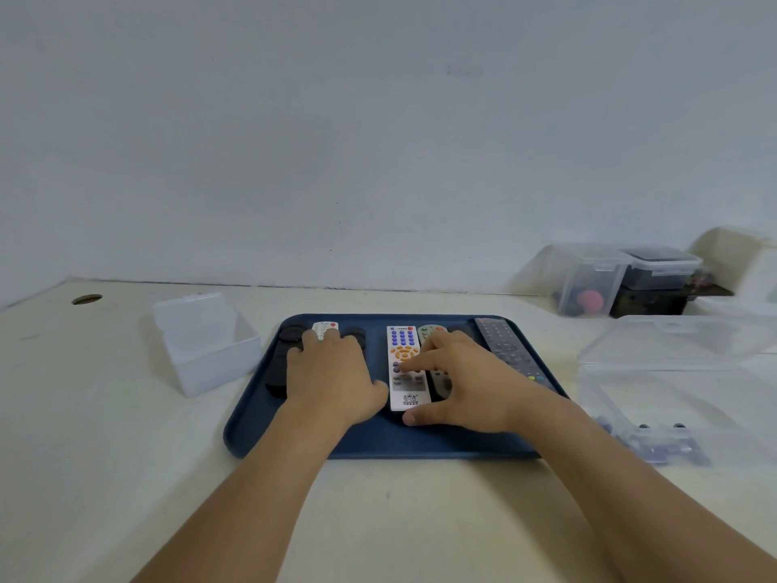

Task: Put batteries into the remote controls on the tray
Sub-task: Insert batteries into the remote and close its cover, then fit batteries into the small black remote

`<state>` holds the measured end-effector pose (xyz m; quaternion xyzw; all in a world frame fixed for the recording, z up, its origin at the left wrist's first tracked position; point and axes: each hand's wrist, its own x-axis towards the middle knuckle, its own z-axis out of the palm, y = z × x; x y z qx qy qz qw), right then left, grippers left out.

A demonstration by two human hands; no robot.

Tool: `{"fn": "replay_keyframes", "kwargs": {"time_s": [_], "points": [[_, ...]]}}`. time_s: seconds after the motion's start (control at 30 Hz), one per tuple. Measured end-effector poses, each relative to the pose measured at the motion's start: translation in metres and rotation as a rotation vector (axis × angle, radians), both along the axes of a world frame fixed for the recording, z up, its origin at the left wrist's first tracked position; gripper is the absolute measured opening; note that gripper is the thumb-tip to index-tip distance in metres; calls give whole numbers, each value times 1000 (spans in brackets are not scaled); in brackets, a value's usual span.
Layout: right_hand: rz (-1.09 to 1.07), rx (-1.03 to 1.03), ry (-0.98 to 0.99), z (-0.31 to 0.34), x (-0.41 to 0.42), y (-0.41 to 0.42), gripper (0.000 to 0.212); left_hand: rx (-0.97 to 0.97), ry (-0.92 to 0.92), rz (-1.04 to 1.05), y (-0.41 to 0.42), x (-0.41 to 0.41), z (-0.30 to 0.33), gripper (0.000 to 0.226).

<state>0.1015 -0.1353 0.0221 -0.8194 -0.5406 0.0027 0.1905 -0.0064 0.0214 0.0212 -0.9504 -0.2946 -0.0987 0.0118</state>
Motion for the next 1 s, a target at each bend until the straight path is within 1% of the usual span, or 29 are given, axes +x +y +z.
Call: {"fn": "replay_keyframes", "kwargs": {"time_s": [0.03, 0.17, 0.27, 0.4, 0.43, 0.57, 0.63, 0.67, 0.7, 0.73, 0.77, 0.8, 0.83, 0.87, 0.9, 0.93, 0.97, 1.0], "points": [[2, -1, -18, 0, 0, 0, 70, 15, -7, -3, -2, 1, -1, 41], [-11, -18, -38, 1, -1, -1, 69, 46, -59, -15, -6, 4, 0, 20], [-10, -19, -35, 2, -2, 0, 69, 50, -77, -7, -9, 6, 2, 17], [-16, -16, -24, 2, -1, -1, 69, 65, -101, -42, -15, 8, 5, 7], [-18, -17, -21, 2, -1, -1, 69, 61, -106, -47, -16, 8, 6, 7], [-11, -3, -19, 2, 0, -1, 70, 46, -68, -46, -17, 9, 7, 22], [-13, -5, -18, 1, 1, -1, 70, 13, -65, -46, -17, 7, 8, 23], [-11, -12, -18, 1, 1, -1, 70, -17, -88, -43, -16, 6, 9, 19], [-9, -21, -13, 1, 0, -2, 70, -55, -148, -36, -13, 6, 10, 13], [-7, -21, 0, 2, -2, -3, 70, -104, -245, -21, -7, 5, 11, 7], [-14, -1, 30, 4, -3, -3, 69, -171, -367, 4, 0, 6, 12, 8], [-33, 59, 81, 7, -5, -4, 65, -302, -502, 32, 7, 6, 14, 17], [-66, 157, 156, 10, -6, -3, 59, -533, -644, 39, 12, 5, 16, 27], [-103, 280, 257, 12, -8, -3, 50, -847, -776, 15, 13, 3, 20, 34], [-137, 405, 372, 15, -10, -2, 41, -1171, -863, -31, 11, 1, 24, 34], [-165, 509, 495, 18, -11, 0, 34, -1432, -900, -89, 5, 0, 28, 30], [-192, 574, 628, 20, -13, 1, 30, -1604, -908, -146, -1, 0, 29, 25], [-208, 611, 768, 22, -14, 2, 31, -1705, -901, -189, -8, 0, 30, 22]]}}
